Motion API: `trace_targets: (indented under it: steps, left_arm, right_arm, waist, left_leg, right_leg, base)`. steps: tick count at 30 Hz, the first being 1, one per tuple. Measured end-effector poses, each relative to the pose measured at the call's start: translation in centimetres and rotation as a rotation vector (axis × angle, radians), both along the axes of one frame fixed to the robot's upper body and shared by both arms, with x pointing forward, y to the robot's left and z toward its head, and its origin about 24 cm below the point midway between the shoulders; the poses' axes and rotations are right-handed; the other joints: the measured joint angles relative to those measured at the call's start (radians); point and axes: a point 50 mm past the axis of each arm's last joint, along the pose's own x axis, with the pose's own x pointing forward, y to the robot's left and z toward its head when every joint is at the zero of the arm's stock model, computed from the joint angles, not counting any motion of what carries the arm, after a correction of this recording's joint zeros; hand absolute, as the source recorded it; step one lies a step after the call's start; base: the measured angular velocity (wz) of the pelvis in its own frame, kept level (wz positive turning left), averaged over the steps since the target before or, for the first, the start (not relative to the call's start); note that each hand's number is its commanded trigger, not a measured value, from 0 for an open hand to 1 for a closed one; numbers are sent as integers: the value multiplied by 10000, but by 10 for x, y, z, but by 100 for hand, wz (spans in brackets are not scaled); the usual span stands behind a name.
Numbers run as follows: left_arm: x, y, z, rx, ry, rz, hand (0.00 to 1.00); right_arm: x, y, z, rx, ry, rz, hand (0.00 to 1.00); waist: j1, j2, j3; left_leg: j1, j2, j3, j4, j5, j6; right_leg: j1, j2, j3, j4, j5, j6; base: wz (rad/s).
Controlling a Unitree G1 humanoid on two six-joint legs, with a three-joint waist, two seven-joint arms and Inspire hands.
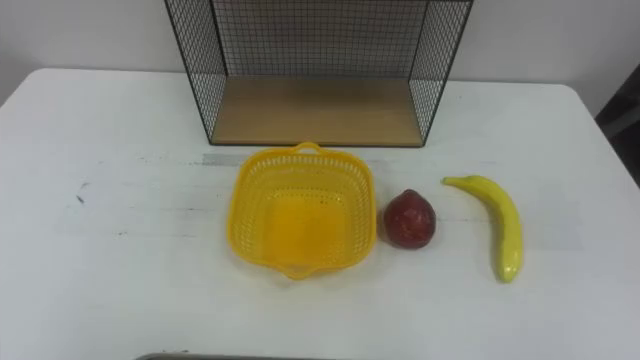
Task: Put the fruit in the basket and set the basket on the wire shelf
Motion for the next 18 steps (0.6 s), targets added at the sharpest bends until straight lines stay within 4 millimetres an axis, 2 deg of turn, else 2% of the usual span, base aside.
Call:
trace_targets:
  steps: [18]
  left_arm:
    - [5,1,0,186,-78,-272,0]
  right_arm:
    - [0,0,0,-18,135,-32,0]
  waist:
    - [2,-2,-8]
  left_leg:
    - [16,-2,26,47,-66,6]
  right_leg:
    - [22,-4,2,6,2,2]
  base:
    - [0]
